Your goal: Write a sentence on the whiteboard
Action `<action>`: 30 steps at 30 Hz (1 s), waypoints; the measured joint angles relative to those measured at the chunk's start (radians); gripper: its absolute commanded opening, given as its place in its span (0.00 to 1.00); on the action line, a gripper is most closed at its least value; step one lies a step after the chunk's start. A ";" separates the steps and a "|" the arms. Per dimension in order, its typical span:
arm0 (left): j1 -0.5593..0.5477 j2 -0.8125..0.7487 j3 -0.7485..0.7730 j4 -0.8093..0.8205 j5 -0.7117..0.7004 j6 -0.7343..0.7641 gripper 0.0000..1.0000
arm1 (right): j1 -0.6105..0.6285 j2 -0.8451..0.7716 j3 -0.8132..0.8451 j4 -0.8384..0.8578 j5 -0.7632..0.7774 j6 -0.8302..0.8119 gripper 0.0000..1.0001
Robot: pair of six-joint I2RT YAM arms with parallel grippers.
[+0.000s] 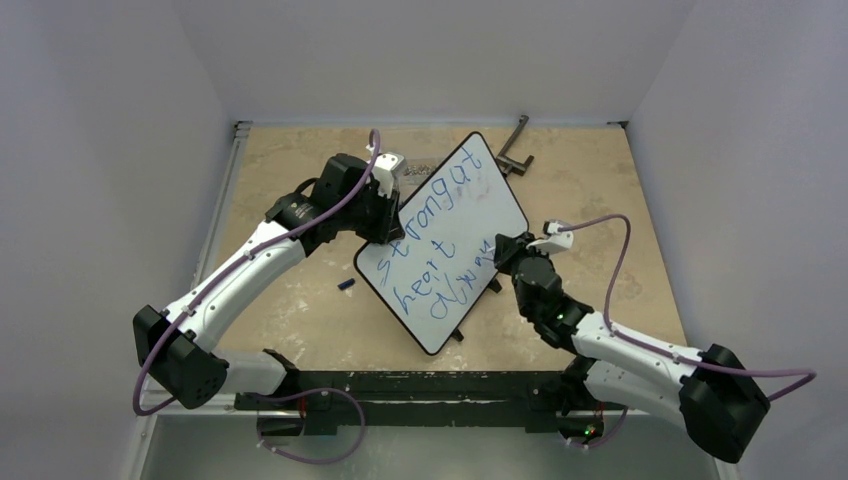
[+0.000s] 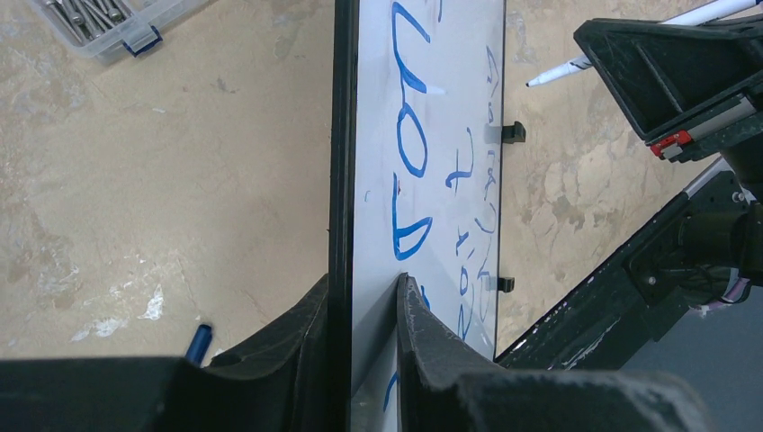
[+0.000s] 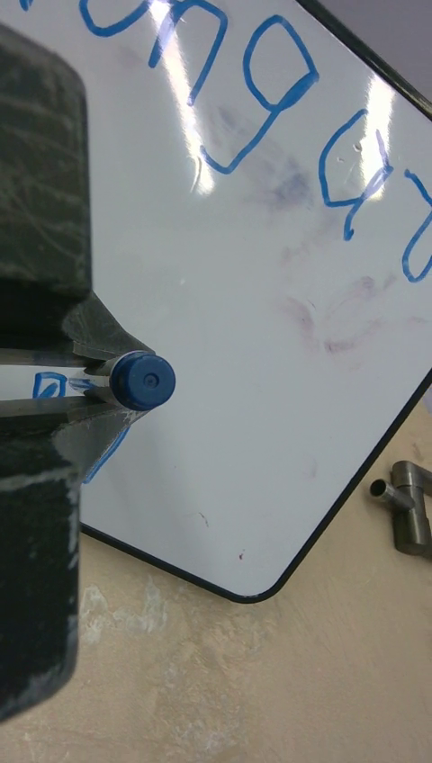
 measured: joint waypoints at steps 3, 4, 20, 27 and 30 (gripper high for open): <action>0.000 0.000 0.000 0.000 0.000 0.000 0.00 | -0.004 0.015 0.005 -0.012 0.029 -0.011 0.00; 0.000 0.000 0.000 0.000 0.000 0.000 0.00 | -0.007 0.028 0.010 -0.014 0.040 -0.017 0.00; 0.000 0.000 0.000 0.000 0.001 0.001 0.00 | -0.200 0.200 0.077 0.042 0.047 -0.087 0.00; 0.000 0.000 0.000 0.000 0.002 0.001 0.00 | -0.211 0.267 0.112 0.078 0.025 -0.099 0.00; 0.000 0.000 0.000 0.000 0.003 0.001 0.00 | -0.215 0.288 0.122 0.096 0.012 -0.106 0.00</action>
